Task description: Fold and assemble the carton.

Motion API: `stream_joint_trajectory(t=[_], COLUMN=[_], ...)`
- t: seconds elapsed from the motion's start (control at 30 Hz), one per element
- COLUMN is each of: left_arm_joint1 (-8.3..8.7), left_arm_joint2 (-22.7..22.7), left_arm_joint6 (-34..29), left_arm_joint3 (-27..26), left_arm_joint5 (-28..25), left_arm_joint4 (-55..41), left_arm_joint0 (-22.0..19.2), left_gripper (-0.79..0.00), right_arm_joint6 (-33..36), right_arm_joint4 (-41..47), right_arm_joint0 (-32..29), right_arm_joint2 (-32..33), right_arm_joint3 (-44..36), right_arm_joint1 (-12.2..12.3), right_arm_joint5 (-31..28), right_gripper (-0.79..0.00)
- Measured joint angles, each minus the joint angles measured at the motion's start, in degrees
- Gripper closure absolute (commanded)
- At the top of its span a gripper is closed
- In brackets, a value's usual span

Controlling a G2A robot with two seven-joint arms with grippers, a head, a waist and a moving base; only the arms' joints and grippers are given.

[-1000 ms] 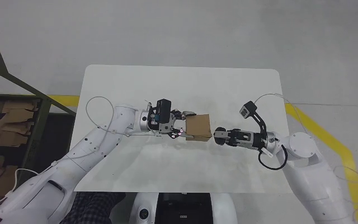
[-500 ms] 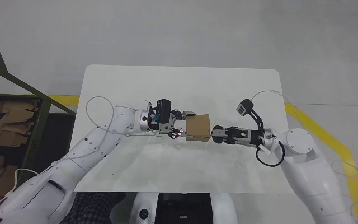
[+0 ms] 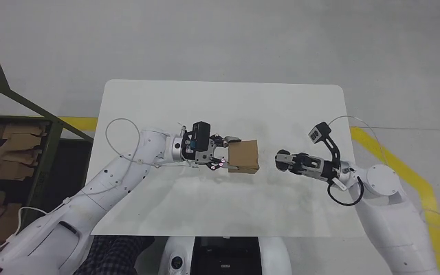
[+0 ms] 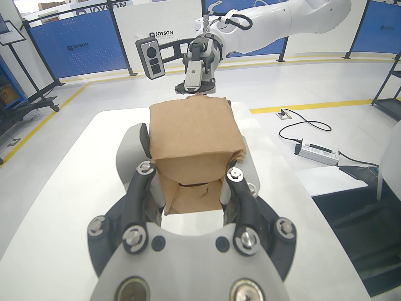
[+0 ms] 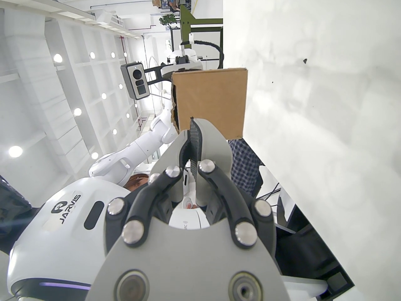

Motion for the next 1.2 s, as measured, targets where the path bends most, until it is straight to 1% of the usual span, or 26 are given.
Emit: stream_joint_trajectory(t=[0.33,0.47,0.53,0.7,0.87,1.07,1.13,1.17,1.2], left_arm_joint1=[-0.01,-0.26,-0.42,-1.21,-2.13,-2.62,-2.73,-2.80,-2.84], left_arm_joint2=[-0.01,-0.43,-0.55,0.02,0.77,1.26,1.43,1.47,1.47], left_arm_joint6=[-0.08,-3.53,-4.92,-6.84,-6.98,-6.73,-7.00,-7.09,-7.11], left_arm_joint3=[-0.05,-0.05,1.05,5.92,10.45,13.68,14.13,14.44,14.68], left_arm_joint5=[0.08,1.82,1.73,2.05,2.47,1.75,1.79,1.87,1.90], left_arm_joint4=[-0.05,-1.75,-2.72,-3.66,-4.10,-3.68,-3.32,-3.17,-3.09], left_arm_joint0=[0.06,0.87,0.90,0.45,-0.09,0.59,0.88,1.06,1.17], left_gripper=[-0.363,-0.354,-0.357,-0.363,-0.363,-0.391,-0.437,-0.496,-0.600], right_arm_joint6=[0.13,-0.03,-0.08,-0.21,-0.28,-0.14,-0.12,-0.09,-0.07], right_arm_joint4=[0.80,1.44,1.66,1.87,2.06,2.17,2.27,2.33,2.36], right_arm_joint0=[0.01,-0.26,-0.47,-0.92,-0.52,0.25,0.55,0.75,0.89], right_arm_joint2=[-0.22,0.32,0.63,1.14,0.74,-0.12,-0.43,-0.66,-0.84], right_arm_joint3=[-0.59,-0.48,-0.43,-0.25,0.37,1.45,1.76,1.94,2.08], right_arm_joint1=[0.00,0.06,0.11,0.20,0.15,0.03,-0.02,-0.06,-0.09], right_arm_joint5=[-1.00,-1.58,-1.84,-2.18,-2.25,-2.22,-2.23,-2.29,-2.33], right_gripper=[0.000,0.000,0.000,0.000,0.000,0.000,0.000,0.000,0.000])
